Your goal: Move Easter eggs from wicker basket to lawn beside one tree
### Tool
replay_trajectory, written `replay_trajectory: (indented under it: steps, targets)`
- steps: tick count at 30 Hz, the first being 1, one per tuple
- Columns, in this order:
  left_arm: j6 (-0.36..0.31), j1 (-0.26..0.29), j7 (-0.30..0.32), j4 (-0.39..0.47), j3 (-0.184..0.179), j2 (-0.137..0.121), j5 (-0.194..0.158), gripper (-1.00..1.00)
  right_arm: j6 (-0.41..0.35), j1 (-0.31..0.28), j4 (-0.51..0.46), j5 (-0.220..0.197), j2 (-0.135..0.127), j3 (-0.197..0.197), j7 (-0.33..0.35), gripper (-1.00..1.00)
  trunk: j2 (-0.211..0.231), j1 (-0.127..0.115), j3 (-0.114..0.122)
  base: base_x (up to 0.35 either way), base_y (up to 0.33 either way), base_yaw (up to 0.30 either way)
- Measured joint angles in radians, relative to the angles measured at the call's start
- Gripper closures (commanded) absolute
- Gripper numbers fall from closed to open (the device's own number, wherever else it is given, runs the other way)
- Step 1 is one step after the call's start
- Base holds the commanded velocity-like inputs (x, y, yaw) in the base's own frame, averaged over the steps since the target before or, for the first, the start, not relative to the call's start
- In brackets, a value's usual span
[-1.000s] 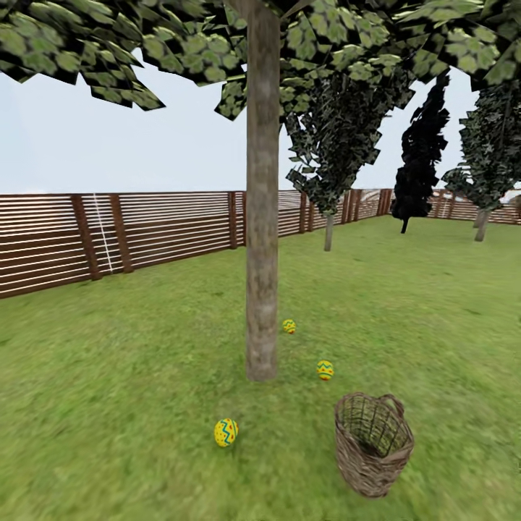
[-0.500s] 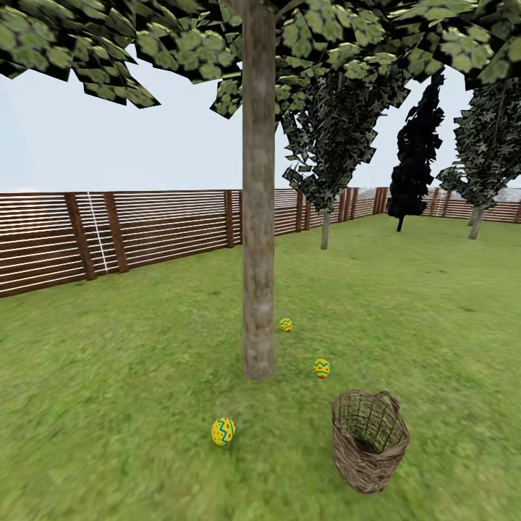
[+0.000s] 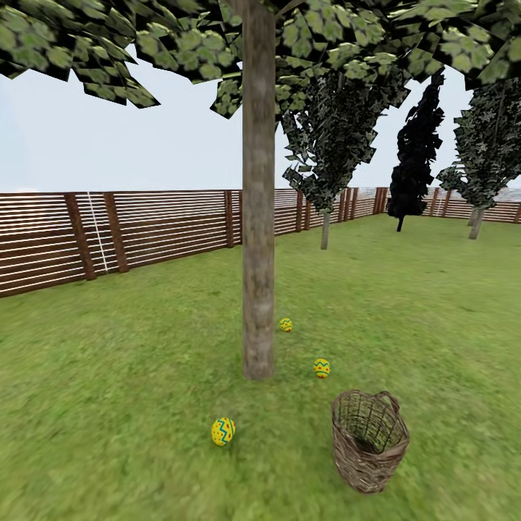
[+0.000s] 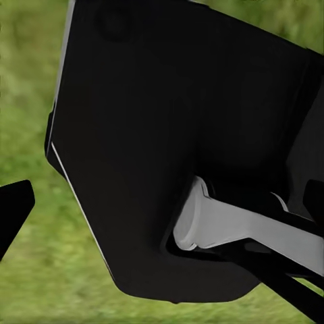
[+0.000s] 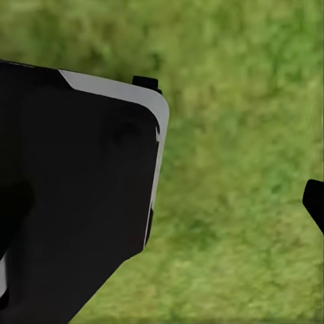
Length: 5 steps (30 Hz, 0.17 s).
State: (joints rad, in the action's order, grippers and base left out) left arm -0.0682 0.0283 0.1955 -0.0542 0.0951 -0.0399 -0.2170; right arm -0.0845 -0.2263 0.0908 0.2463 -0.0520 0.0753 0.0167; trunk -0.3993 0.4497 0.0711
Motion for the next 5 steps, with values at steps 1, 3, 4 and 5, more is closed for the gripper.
replay_trajectory:
  steps: [1, 3, 4, 5]
  targets:
    - [0.0, 0.0, 0.0, 0.0, 0.0, 0.0, 0.0, -1.0, 0.0, 0.0, 0.0, 0.0, 0.0, 0.0, 0.0, -1.0, 0.0, 0.0, 0.0, 0.0, 0.0, 0.0]
    - [0.0, 0.0, 0.0, 0.0, 0.0, 0.0, 0.0, -1.0, 0.0, 0.0, 0.0, 0.001, -0.001, -0.001, 0.0, -1.0, 0.0, 0.0, 0.0, 0.0, 0.0, 0.0]
    - [0.0, 0.0, 0.0, 0.0, 0.0, 0.0, 0.0, -1.0, 0.001, 0.0, 0.0, 0.001, -0.001, -0.001, 0.0, -1.0, 0.0, 0.0, 0.0, 0.0, 0.0, 0.0]
    - [0.0, 0.0, 0.0, 0.0, 0.0, 0.0, 0.0, -1.0, 0.001, 0.0, 0.0, 0.001, -0.001, -0.001, 0.0, -1.0, 0.0, 0.0, 0.0, 0.0, 0.0, 0.0]
